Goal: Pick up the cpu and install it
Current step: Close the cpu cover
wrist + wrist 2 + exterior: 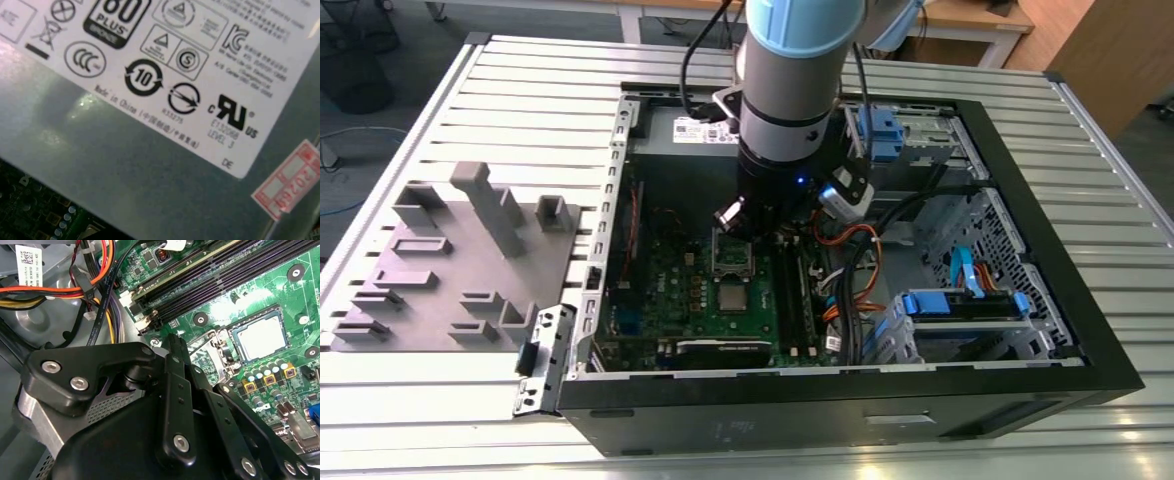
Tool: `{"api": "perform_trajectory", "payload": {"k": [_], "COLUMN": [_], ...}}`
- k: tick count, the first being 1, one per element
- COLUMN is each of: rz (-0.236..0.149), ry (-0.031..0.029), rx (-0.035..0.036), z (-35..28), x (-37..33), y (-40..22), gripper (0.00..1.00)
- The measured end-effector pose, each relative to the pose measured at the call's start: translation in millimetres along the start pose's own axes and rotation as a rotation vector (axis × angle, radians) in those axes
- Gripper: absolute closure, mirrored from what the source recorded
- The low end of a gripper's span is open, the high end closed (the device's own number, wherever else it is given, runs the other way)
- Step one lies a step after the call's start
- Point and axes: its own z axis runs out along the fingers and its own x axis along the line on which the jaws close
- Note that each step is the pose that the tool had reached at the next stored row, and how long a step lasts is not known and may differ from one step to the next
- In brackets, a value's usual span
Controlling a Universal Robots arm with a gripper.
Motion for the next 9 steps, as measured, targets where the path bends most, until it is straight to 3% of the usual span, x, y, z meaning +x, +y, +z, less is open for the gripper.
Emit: {"api": "perform_trajectory", "payload": {"k": [9], "rz": [0.000], "ry": [-0.0044], "rx": [-0.0012], "z": [-0.2], "x": [3.4], "y": [2.0], "gripper": [0.89]}}
